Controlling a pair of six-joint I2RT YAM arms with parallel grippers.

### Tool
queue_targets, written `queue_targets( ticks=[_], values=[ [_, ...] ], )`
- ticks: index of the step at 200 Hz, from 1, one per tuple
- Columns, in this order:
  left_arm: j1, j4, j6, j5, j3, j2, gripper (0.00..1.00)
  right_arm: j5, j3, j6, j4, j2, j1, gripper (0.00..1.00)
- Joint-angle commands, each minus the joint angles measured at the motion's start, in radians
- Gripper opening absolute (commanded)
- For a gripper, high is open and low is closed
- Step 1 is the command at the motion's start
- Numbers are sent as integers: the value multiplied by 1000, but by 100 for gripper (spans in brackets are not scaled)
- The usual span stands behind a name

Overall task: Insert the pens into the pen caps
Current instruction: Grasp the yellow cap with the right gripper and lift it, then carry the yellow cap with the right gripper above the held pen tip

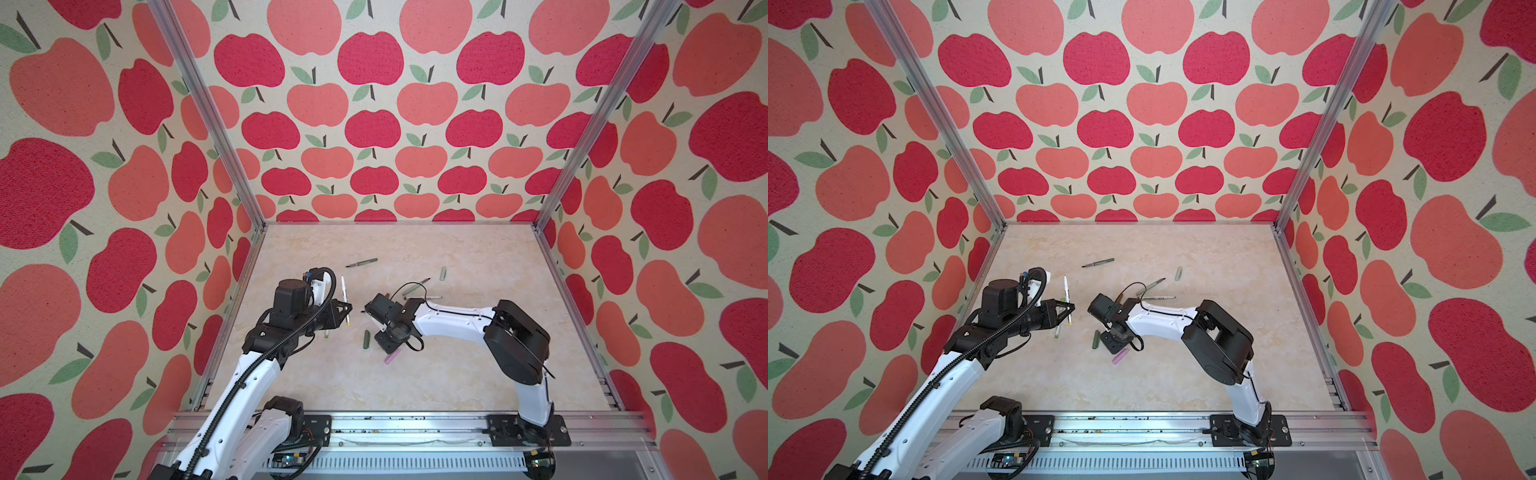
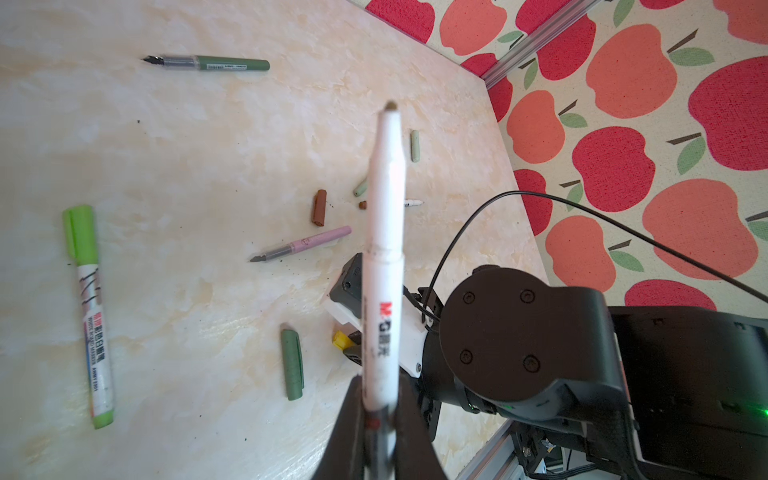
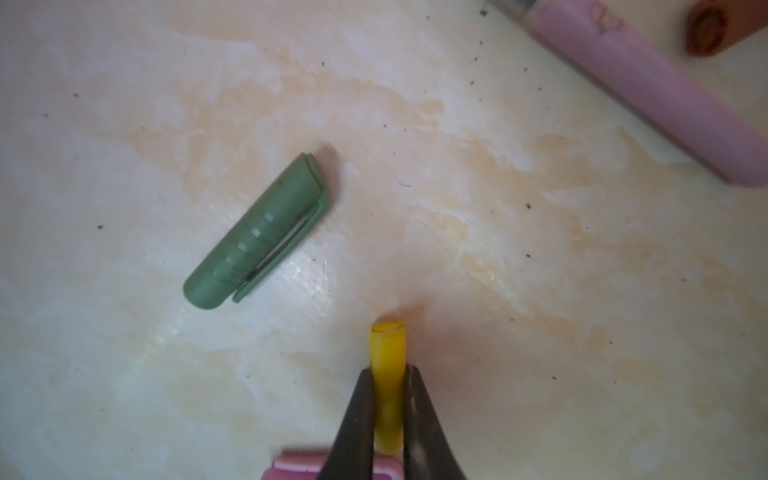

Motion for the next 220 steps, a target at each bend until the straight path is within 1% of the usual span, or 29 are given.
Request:
queue_targets(
  ticks=[1,42,74,108,163,220],
  values=[
    [-12,33,8,0,37,15,6,-9,5,14,-18,-33,-19,7],
    [-37,54,8,-5,49,55,7,-41,-14,39,8,-88,-50,6],
    [-69,75,13,8,67,110,6,-77,-57,83,65,-164,-100,5],
    [-130,111,17,27,90,195,6,-101,-103,133,139,-259,-164,5],
    [-242,257,-41,-5,92,315,6,-105,-173,236,292,-383,-292,5],
    [-334,359,-71,-11,83,405,5,-168,-203,334,409,-449,-385,5]
  ],
)
